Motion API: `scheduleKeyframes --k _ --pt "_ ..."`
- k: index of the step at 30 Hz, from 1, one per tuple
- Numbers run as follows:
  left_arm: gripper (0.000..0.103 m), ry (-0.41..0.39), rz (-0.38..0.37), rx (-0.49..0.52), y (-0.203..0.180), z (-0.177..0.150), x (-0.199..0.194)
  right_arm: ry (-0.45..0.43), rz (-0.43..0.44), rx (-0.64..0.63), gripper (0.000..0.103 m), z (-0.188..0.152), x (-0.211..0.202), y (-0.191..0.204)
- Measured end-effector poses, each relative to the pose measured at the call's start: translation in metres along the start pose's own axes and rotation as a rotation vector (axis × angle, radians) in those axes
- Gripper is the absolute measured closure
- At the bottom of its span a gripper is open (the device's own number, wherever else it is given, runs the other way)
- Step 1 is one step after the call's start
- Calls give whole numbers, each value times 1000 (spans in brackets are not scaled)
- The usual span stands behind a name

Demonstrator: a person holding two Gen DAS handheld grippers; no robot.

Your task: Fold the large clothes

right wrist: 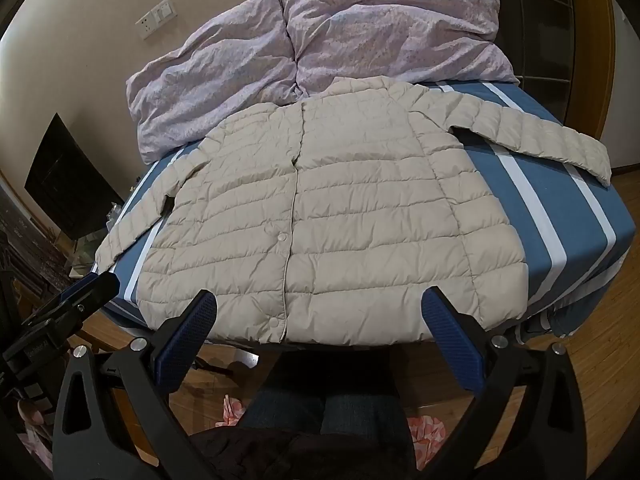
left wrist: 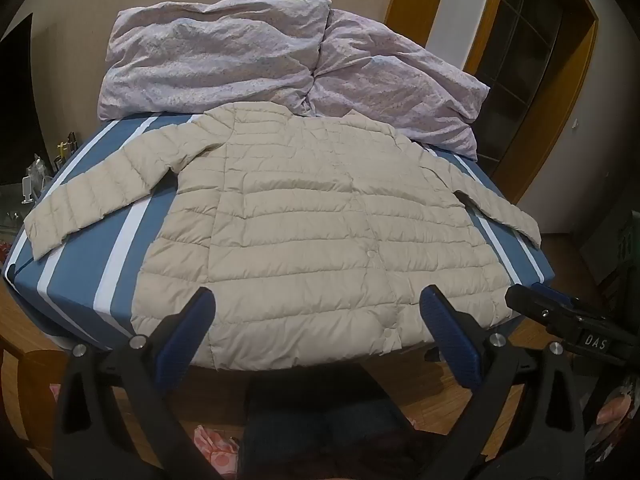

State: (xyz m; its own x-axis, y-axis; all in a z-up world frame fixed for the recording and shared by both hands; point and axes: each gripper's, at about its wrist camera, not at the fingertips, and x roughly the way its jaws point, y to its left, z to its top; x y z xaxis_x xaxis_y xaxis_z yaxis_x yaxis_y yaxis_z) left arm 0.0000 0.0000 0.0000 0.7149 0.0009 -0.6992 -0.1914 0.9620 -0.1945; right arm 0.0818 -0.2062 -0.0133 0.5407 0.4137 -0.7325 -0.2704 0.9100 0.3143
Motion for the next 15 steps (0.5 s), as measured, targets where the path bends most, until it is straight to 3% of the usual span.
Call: scheduleKeyframes --k 15 --pt "2 -2 4 2 0 0 0 2 1 1 1 1 1 -2"
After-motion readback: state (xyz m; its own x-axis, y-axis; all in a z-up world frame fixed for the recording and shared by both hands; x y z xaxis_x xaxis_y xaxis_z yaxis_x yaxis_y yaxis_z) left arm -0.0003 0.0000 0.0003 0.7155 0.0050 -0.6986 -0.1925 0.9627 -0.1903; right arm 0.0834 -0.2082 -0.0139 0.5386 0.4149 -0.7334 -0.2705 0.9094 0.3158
